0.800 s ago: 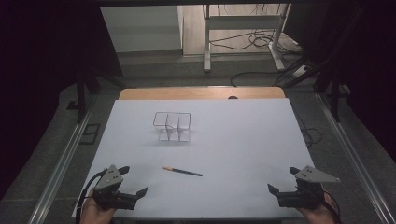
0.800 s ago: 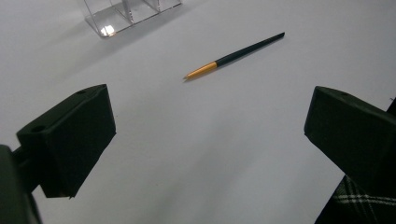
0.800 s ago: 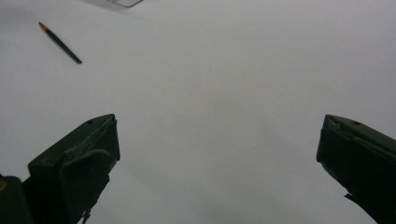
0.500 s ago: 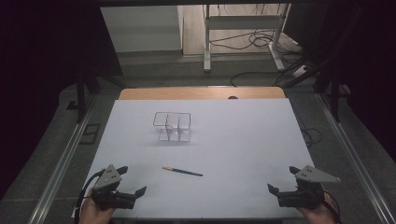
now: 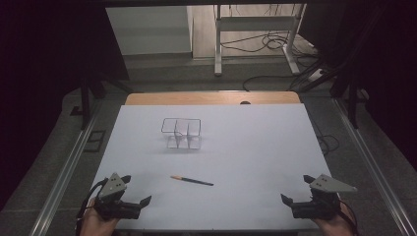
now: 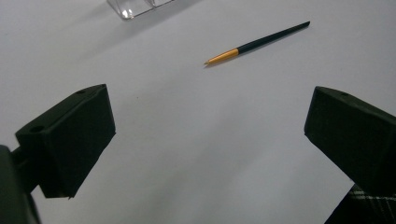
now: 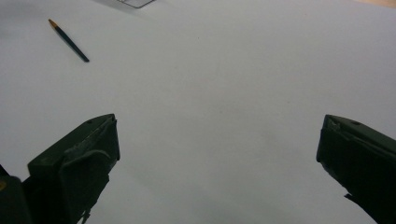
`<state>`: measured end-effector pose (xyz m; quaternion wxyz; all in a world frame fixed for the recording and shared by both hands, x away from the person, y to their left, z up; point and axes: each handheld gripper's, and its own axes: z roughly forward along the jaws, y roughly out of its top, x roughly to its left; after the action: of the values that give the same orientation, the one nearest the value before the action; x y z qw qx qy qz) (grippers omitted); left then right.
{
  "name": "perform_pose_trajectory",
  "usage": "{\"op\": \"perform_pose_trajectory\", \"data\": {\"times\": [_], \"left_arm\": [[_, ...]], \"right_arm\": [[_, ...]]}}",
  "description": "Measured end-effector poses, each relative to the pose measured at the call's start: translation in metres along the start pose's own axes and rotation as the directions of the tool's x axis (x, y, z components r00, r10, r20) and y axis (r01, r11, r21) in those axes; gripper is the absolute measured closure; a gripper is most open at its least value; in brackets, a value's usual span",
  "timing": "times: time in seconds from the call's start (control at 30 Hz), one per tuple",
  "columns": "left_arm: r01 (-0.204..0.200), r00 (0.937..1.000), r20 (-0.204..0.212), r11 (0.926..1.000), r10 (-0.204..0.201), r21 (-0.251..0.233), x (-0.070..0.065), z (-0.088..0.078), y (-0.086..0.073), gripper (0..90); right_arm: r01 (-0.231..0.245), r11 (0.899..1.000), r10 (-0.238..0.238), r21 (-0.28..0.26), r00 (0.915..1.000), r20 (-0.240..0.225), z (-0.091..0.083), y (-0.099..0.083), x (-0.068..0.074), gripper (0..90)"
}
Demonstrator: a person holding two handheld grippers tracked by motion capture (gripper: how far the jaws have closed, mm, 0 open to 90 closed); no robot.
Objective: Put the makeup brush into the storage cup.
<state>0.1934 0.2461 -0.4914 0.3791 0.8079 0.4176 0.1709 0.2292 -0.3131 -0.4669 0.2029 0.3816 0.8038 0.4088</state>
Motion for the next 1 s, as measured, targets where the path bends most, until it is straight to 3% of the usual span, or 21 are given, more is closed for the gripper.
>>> {"op": "perform_pose_trajectory", "data": {"times": [0.23,0.53,0.8,1.0], "left_arm": [[-0.012,0.9999,-0.012,0.9997,0.013,0.02,0.001,-0.001,0.003,2.0],[-0.031,0.9992,0.026,0.9994,0.03,0.016,0.003,-0.002,0.012,1.4],[-0.055,0.998,0.032,0.998,0.054,0.032,0.001,0.002,0.02,2.2],[-0.061,0.9977,0.031,0.9969,0.06,0.05,0.004,0.005,0.021,3.8]], "right_arm": [[-0.003,1.0,0.003,0.008,1.0,0.002,0.001,0.0,0.0,0.0],[-0.002,1.0,0.002,0.007,1.0,-0.002,0.001,0.0,-0.001,0.0],[-0.009,1.0,0.009,0.001,0.9999,-0.015,0.001,0.0,-0.002,0.0],[0.018,1.0,-0.018,-0.021,0.9998,-0.009,-0.001,0.002,0.0,0.7]]}}
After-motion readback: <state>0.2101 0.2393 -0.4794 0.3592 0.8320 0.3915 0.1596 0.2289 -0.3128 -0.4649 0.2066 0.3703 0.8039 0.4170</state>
